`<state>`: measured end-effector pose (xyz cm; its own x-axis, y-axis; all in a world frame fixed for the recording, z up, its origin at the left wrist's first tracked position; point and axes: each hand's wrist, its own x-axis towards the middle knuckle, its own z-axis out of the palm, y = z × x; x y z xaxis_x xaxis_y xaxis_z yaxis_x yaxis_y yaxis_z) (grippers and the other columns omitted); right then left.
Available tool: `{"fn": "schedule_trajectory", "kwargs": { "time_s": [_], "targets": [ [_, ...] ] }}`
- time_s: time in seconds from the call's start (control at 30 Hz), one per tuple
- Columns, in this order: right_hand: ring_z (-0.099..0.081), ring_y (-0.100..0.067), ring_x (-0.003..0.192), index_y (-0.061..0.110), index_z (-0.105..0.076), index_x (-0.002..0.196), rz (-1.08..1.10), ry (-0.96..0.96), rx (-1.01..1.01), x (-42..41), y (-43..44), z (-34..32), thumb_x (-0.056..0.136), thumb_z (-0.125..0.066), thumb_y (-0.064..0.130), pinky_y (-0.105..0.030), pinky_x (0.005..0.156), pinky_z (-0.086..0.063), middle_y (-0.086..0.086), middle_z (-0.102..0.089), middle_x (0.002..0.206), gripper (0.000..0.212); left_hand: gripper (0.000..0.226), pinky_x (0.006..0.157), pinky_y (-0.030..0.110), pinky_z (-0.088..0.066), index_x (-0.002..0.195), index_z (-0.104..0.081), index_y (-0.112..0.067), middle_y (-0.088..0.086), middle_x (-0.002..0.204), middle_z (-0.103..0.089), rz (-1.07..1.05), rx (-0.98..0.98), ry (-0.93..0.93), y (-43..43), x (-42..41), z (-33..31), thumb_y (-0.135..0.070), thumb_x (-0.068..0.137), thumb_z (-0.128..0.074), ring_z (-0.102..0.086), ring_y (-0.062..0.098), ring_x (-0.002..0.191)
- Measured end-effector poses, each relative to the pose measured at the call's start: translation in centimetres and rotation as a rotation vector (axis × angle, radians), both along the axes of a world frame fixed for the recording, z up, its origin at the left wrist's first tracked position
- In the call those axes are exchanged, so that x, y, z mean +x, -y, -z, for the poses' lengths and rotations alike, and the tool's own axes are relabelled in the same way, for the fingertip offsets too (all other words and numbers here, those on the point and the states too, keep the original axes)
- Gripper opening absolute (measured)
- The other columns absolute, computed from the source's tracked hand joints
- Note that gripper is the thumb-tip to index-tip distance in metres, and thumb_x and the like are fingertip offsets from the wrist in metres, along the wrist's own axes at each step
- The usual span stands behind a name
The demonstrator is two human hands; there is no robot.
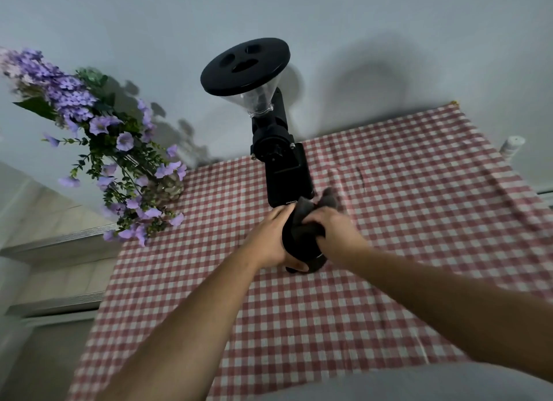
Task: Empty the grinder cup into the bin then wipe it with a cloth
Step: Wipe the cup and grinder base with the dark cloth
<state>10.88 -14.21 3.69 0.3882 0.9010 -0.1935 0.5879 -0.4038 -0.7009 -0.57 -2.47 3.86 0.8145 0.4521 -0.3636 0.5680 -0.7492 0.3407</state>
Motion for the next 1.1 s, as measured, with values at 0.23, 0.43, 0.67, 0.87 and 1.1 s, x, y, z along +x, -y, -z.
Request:
{"fn": "schedule_trajectory", "kwargs": {
  "time_s": [0.23, 0.43, 0.67, 0.87, 1.1],
  "targets": [
    [-0.060, -0.017, 0.091, 0.030, -0.062, 0.115, -0.303, 0.130, -0.278, 2.9, 1.2, -1.1, 0.089, -0.049, 0.003, -0.026, 0.075, -0.053, 0.004, -0.055, 0.107, 0.039, 0.136, 0.113, 0.048, -0.035, 0.154, -0.004, -0.041, -0.014, 0.163, -0.010, -0.019, 0.024, -0.008, -0.4, -0.2, 0.6, -0.051, 0.050, -0.092, -0.024, 0.016, 0.146],
    [-0.037, -0.023, 0.130, 0.018, -0.050, 0.132, -0.375, 0.530, -0.120, 1.8, 0.4, 0.9, 0.089, -0.048, 0.001, -0.037, 0.103, -0.042, 0.002, -0.042, 0.143, 0.046, 0.136, 0.110, 0.043, -0.040, 0.156, -0.005, -0.033, -0.011, 0.163, -0.008, -0.015, 0.023, 0.006, -0.3, -0.4, 0.6, -0.056, 0.053, -0.090, -0.024, 0.016, 0.146],
    [-0.060, -0.020, 0.098, 0.019, -0.060, 0.115, -0.140, -0.030, -0.245, 0.4, 1.7, 0.5, 0.088, -0.049, 0.000, -0.030, 0.083, -0.055, -0.001, -0.059, 0.115, 0.035, 0.131, 0.091, 0.038, -0.050, 0.153, -0.006, -0.040, -0.013, 0.161, -0.016, 0.068, 0.096, -0.005, -0.7, -0.6, 0.3, -0.061, 0.051, -0.086, -0.036, 0.015, 0.139],
    [-0.062, -0.016, 0.091, 0.023, -0.062, 0.107, -0.022, 0.027, -0.236, 5.0, 4.1, -3.0, 0.089, -0.046, -0.001, -0.030, 0.079, -0.055, -0.002, -0.062, 0.105, 0.034, 0.132, 0.112, 0.041, -0.037, 0.156, 0.001, -0.033, -0.009, 0.165, -0.005, 0.126, 0.055, -0.064, -1.2, -0.3, -0.7, -0.049, 0.060, -0.089, -0.023, 0.019, 0.147],
    [-0.060, -0.017, 0.102, 0.024, -0.049, 0.129, 0.054, 0.203, -0.260, 2.6, 6.0, 0.0, 0.090, -0.055, 0.012, -0.031, 0.088, -0.054, -0.004, -0.050, 0.130, 0.041, 0.137, 0.114, 0.041, -0.034, 0.157, 0.003, -0.032, -0.011, 0.166, 0.001, 0.185, 0.084, -0.101, -2.0, -0.2, -0.6, -0.051, 0.058, -0.090, -0.021, 0.019, 0.149]
  ]
}}
